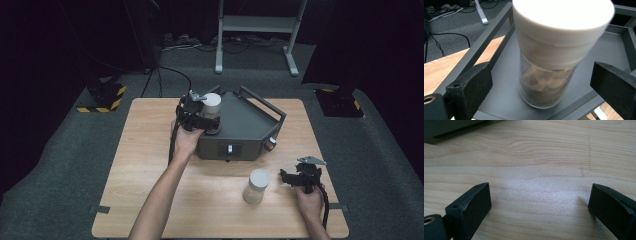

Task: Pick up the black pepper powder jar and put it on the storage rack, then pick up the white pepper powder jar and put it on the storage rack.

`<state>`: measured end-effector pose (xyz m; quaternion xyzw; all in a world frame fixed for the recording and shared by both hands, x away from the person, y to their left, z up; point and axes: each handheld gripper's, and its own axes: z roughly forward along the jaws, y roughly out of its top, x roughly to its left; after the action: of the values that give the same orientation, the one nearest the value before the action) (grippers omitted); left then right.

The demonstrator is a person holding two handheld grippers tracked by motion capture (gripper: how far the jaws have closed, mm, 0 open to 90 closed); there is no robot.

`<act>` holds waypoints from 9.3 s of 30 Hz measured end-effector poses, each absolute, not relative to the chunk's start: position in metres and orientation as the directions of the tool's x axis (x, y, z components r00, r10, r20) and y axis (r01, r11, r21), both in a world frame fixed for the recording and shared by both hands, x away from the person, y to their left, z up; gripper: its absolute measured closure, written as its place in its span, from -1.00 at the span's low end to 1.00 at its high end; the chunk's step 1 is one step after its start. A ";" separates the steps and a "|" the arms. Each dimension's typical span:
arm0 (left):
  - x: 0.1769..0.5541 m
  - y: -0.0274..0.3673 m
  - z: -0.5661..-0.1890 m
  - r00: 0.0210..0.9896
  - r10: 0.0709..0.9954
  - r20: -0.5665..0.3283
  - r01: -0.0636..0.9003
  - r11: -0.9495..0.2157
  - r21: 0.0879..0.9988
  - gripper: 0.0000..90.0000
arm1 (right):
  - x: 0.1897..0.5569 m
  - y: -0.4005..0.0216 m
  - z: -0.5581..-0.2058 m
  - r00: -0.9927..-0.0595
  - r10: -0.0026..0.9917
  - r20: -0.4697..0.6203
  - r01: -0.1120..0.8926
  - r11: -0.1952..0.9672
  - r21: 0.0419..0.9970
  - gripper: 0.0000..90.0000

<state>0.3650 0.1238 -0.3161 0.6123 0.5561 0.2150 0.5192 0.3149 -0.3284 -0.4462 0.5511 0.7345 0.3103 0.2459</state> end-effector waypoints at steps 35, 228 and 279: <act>0.304 0.151 -0.355 0.321 0.898 -0.302 0.441 0.140 0.886 -0.87 | 0.315 -0.328 -0.446 -0.271 0.962 -0.019 0.657 0.200 0.727 -0.92; 0.288 0.125 -0.488 0.235 0.939 -0.253 0.553 0.085 0.829 -0.96 | 0.259 -0.314 -0.437 -0.751 0.653 0.099 0.436 0.378 0.817 -0.87; 0.288 0.125 -0.490 0.231 0.937 -0.262 0.547 0.097 0.831 -0.96 | 0.257 -0.288 -0.428 -0.778 0.628 -0.024 0.325 0.434 0.840 -0.30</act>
<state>0.2876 0.1246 -0.4898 0.6373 0.5824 0.2129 0.4575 0.2570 -0.2877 -0.4282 0.2872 0.8296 0.4480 0.1693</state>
